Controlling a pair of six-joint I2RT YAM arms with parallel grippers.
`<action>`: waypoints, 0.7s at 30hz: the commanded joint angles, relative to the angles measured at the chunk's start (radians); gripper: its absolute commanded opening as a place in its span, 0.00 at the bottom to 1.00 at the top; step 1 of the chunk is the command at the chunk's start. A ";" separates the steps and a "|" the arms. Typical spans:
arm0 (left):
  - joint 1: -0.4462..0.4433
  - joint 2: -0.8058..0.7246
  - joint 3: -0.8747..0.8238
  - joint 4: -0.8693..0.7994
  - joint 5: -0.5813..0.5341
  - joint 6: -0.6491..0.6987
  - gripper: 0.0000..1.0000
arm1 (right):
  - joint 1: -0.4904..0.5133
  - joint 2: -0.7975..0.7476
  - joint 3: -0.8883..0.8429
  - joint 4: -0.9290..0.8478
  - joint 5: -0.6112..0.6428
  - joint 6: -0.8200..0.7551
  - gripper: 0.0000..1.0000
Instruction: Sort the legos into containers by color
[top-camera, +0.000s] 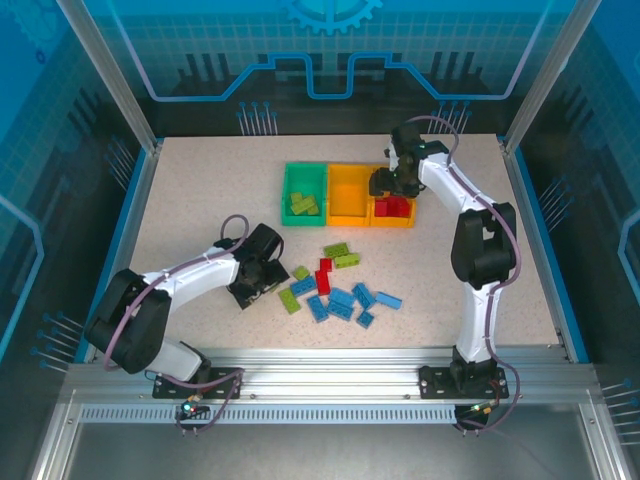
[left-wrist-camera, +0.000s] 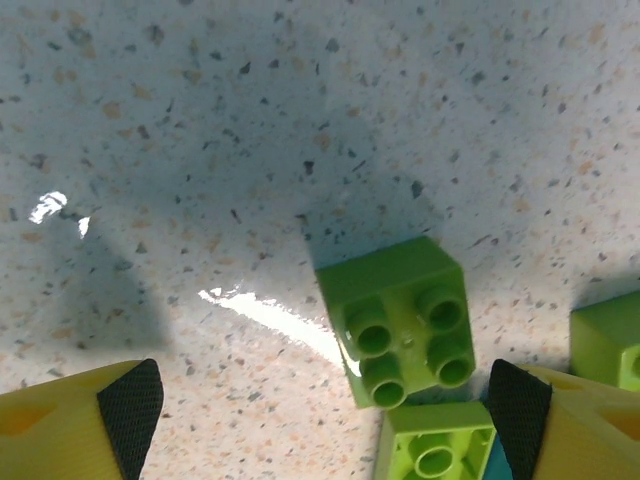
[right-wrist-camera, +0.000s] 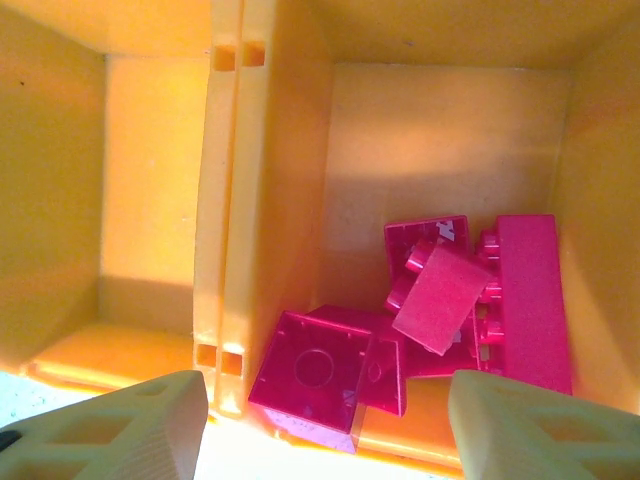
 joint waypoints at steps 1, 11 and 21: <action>0.019 0.023 0.012 0.031 -0.001 -0.025 0.88 | 0.002 -0.036 -0.033 0.013 -0.020 -0.016 0.66; 0.035 0.096 0.047 0.078 0.022 0.000 0.79 | 0.002 -0.045 -0.038 0.010 -0.013 -0.016 0.66; 0.063 0.119 0.038 0.095 0.011 0.047 0.51 | 0.001 -0.066 -0.052 0.008 -0.007 -0.013 0.66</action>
